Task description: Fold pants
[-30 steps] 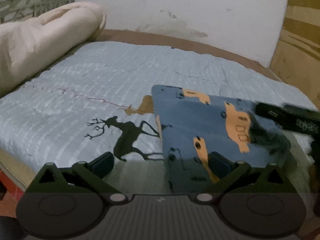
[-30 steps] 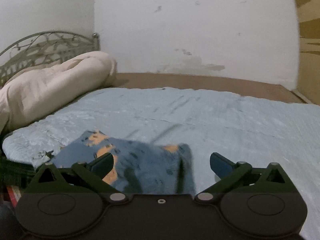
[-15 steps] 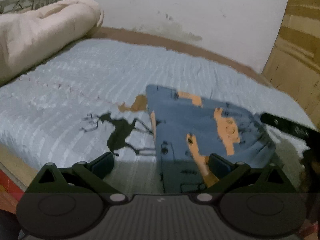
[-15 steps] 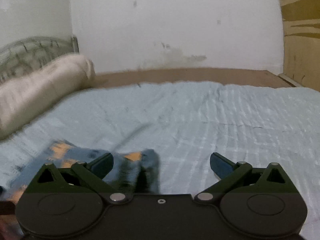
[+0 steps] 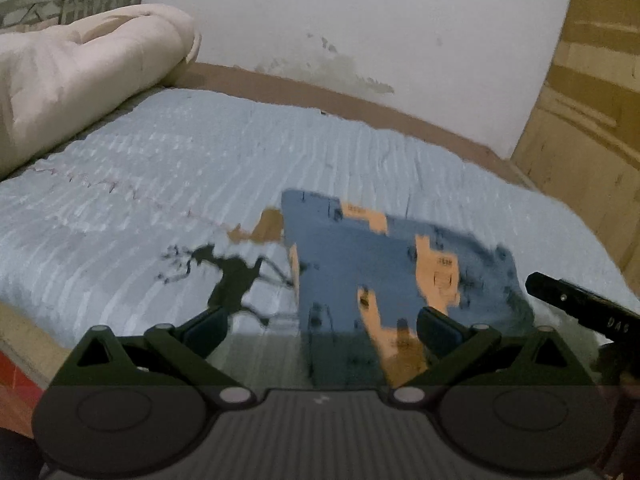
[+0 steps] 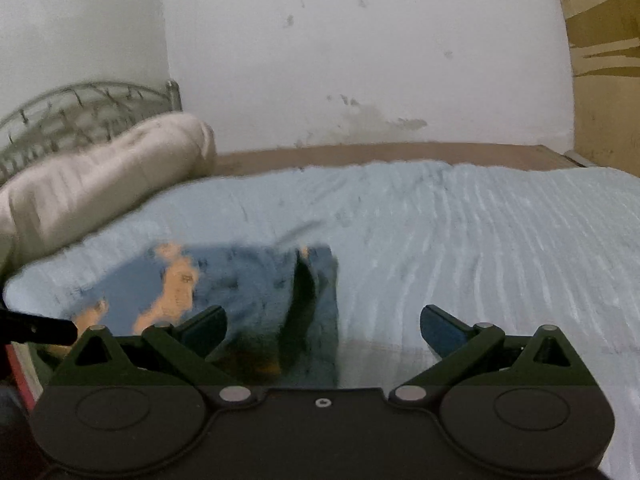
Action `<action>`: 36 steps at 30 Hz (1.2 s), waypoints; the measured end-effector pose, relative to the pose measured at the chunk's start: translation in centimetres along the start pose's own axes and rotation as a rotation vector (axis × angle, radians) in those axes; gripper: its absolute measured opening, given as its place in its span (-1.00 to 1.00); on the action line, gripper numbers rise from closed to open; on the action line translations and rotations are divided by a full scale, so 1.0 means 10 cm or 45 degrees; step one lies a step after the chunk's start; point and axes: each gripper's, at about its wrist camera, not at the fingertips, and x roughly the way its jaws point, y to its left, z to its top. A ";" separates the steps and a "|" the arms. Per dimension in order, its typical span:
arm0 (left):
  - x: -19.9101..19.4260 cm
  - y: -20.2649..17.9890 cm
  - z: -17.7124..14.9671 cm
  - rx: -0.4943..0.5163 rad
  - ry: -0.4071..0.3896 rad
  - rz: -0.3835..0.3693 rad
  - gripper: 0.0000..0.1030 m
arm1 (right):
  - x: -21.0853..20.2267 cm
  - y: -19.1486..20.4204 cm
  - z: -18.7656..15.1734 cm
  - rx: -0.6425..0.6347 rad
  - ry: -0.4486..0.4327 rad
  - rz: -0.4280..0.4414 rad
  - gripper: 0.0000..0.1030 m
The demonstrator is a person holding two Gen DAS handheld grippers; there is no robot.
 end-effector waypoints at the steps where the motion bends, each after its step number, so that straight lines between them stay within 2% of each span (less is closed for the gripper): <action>1: 0.04 -0.01 0.04 -0.003 -0.004 -0.004 0.99 | 0.04 -0.04 0.07 0.032 0.004 0.045 0.99; 2: 0.09 -0.01 0.08 -0.005 -0.004 -0.012 0.99 | 0.11 -0.10 0.15 0.075 0.025 0.105 0.99; 7: 0.35 -0.09 0.15 -0.015 0.092 -0.046 0.99 | 0.65 -0.30 0.43 0.184 0.195 0.265 0.99; 11: 0.42 -0.19 0.07 0.024 0.128 -0.081 0.99 | 1.05 -0.43 0.38 0.316 0.368 0.444 0.99; 14: 0.41 -0.21 0.01 0.042 0.132 -0.094 0.99 | 1.05 -0.46 0.29 0.316 0.336 0.469 0.99; 17: 0.36 -0.15 -0.01 -0.005 0.130 -0.128 0.98 | 0.97 -0.48 0.24 0.329 0.290 0.491 0.99; 19: 0.32 -0.08 0.00 -0.069 0.123 -0.152 0.92 | 0.95 -0.50 0.20 0.332 0.269 0.476 0.82; 20: 0.30 -0.04 0.01 -0.101 0.122 -0.153 0.84 | 0.94 -0.49 0.19 0.331 0.261 0.453 0.74; 22: 0.28 0.00 0.01 -0.135 0.120 -0.145 0.67 | 0.92 -0.52 0.17 0.359 0.244 0.419 0.16; 23: 0.27 0.02 0.02 -0.145 0.124 -0.136 0.56 | 0.91 -0.54 0.16 0.385 0.238 0.415 0.04; 25: 0.26 0.04 0.02 -0.150 0.134 -0.120 0.40 | 0.89 -0.51 0.13 0.410 0.231 0.416 -0.12; 27: 0.26 0.06 0.03 -0.163 0.146 -0.128 0.02 | 0.84 -0.46 0.12 0.381 0.221 0.387 -0.20; 28: 0.26 0.07 0.04 -0.175 0.150 -0.119 0.00 | 0.80 -0.42 0.11 0.373 0.214 0.368 -0.24; 31: 0.24 0.09 0.07 -0.182 0.155 -0.103 -0.35 | 0.72 -0.35 0.07 0.382 0.175 0.328 -0.42; 32: 0.22 0.09 0.08 -0.182 0.150 -0.106 -0.53 | 0.71 -0.35 0.07 0.389 0.167 0.319 -0.46; 36: 0.14 0.04 0.12 -0.141 0.123 -0.106 -0.65 | 0.56 -0.26 0.08 0.380 0.117 0.272 -0.60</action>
